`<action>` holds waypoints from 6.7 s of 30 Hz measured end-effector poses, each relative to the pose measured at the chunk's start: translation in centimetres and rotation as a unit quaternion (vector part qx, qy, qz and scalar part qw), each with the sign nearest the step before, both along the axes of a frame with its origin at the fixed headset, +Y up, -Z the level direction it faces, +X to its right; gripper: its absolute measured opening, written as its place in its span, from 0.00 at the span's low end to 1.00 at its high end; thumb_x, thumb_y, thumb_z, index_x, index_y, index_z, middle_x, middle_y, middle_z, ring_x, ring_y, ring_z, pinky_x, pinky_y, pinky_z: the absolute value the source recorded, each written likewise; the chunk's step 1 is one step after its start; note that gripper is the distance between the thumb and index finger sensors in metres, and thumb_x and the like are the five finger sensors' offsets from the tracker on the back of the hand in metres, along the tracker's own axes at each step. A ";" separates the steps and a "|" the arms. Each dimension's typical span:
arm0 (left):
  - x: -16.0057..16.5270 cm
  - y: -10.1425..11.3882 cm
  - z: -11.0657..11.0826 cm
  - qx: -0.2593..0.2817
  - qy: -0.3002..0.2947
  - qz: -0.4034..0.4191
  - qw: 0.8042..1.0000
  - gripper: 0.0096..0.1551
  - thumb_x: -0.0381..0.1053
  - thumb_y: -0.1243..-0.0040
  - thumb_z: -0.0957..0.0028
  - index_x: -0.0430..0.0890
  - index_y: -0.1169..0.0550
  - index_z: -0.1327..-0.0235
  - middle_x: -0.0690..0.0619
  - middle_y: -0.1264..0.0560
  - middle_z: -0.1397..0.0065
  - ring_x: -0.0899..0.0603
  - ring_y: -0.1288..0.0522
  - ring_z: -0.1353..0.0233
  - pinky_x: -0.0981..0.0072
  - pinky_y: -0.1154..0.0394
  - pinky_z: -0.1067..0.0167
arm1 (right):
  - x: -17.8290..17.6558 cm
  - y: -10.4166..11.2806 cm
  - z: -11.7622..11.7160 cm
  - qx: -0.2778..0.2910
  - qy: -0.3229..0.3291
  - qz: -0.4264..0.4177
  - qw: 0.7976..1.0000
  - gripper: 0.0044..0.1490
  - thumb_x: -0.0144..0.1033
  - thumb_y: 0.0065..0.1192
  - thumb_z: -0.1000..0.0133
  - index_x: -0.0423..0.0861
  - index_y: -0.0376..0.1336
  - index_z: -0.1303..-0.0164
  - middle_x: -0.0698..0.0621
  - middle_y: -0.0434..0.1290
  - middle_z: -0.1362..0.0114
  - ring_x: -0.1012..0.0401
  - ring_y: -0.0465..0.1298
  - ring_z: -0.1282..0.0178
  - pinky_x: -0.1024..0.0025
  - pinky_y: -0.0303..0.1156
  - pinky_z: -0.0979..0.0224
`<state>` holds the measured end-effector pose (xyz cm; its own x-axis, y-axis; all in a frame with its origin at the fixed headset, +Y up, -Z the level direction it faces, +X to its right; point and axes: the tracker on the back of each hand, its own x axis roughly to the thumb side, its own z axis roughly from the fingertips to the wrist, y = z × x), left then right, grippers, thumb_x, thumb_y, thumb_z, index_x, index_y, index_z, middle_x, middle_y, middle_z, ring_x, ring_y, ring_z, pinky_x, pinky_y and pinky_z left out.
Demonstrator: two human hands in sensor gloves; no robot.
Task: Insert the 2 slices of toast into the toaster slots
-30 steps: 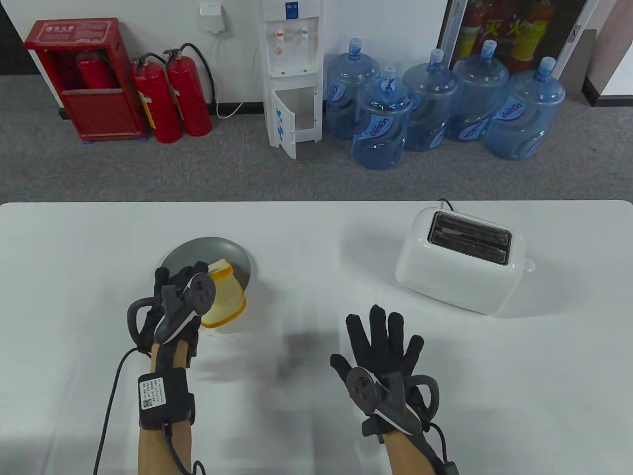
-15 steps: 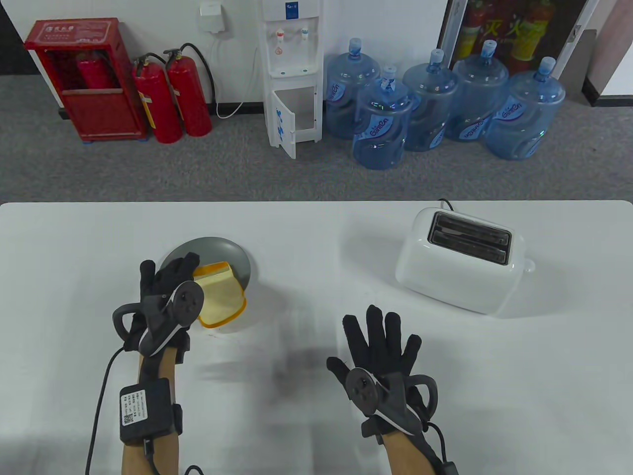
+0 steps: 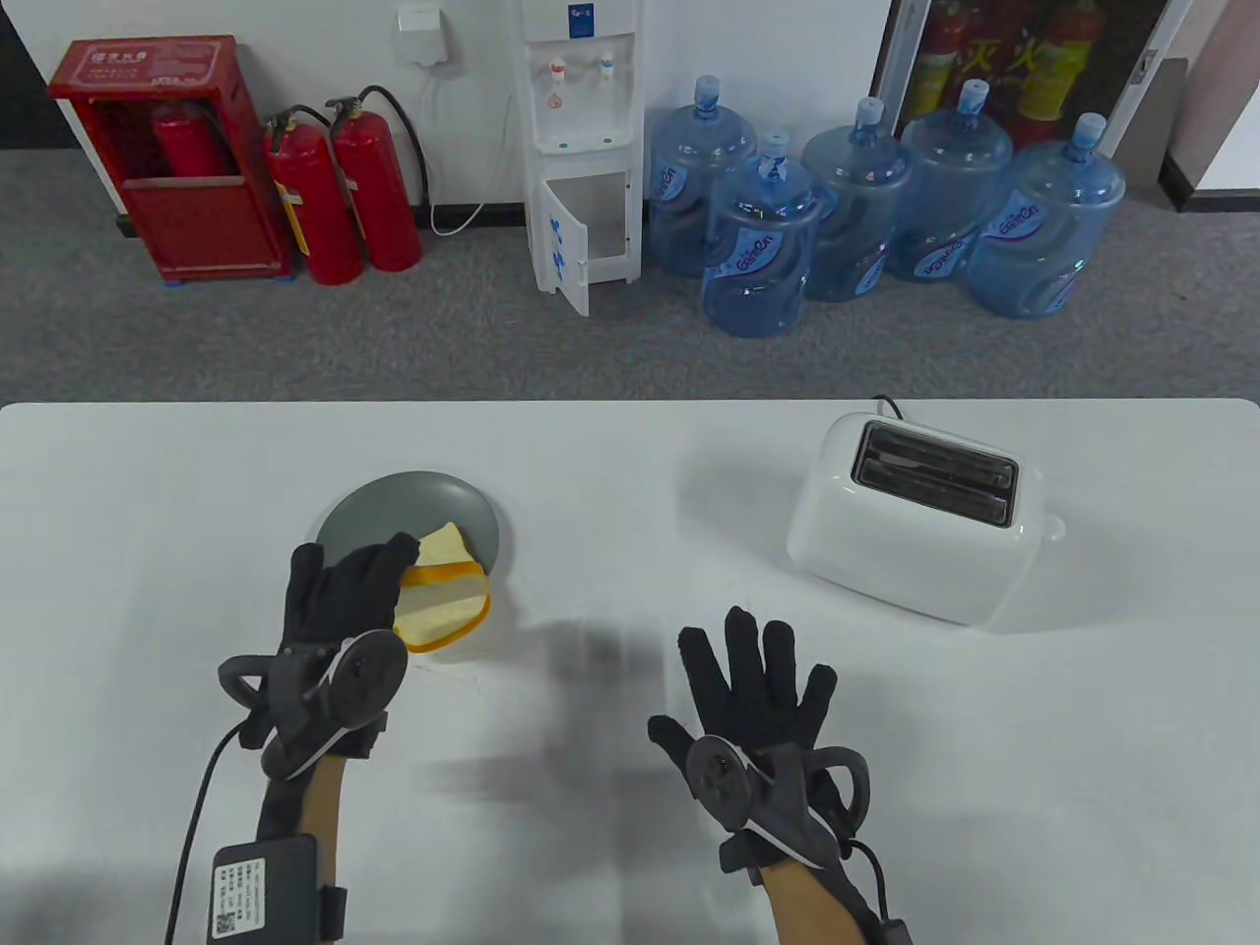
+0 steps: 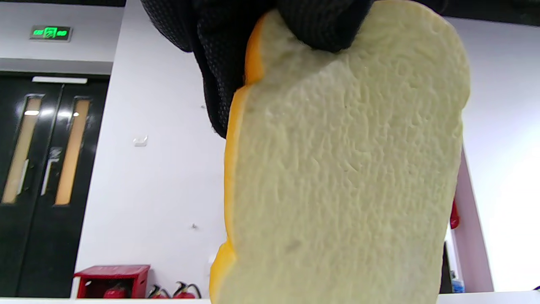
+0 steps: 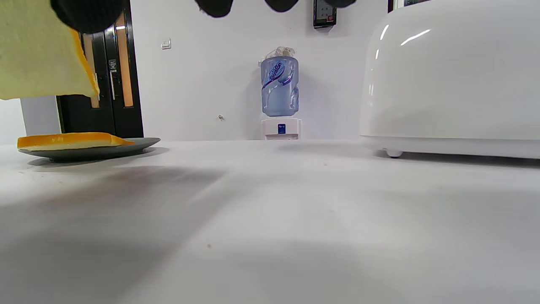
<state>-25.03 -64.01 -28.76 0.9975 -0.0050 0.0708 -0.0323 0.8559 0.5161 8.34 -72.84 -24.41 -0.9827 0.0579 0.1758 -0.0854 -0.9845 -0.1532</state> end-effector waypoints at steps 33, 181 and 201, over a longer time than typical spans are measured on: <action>7.5 -2.4 5.8 -0.022 -0.182 -0.005 0.983 0.25 0.45 0.50 0.43 0.59 0.24 0.32 0.57 0.21 0.33 0.49 0.14 0.40 0.46 0.33 0.22 | -2.4 3.0 3.3 0.140 0.189 -0.087 0.968 0.60 0.72 0.53 0.37 0.62 0.27 0.09 0.39 0.43 0.04 0.50 0.59 0.07 0.42 0.66 0.15; -0.9 -6.5 2.3 -0.179 0.043 0.014 0.983 0.45 0.73 0.68 0.42 0.61 0.55 0.12 0.46 0.61 0.08 0.26 0.66 0.15 0.31 0.62 0.24 | 13.4 28.4 -7.6 0.227 -0.069 -0.245 0.940 0.31 0.30 0.62 0.28 0.70 0.55 0.23 0.62 0.63 0.13 0.55 0.71 0.13 0.47 0.64 0.08; -1.4 -7.0 2.0 -0.186 0.053 -0.003 0.981 0.45 0.73 0.68 0.42 0.61 0.55 0.12 0.47 0.60 0.08 0.26 0.65 0.15 0.31 0.62 0.24 | 18.9 21.8 -13.0 0.174 -0.131 -0.265 0.939 0.31 0.30 0.66 0.33 0.67 0.59 0.24 0.59 0.67 0.15 0.52 0.73 0.14 0.44 0.67 0.12</action>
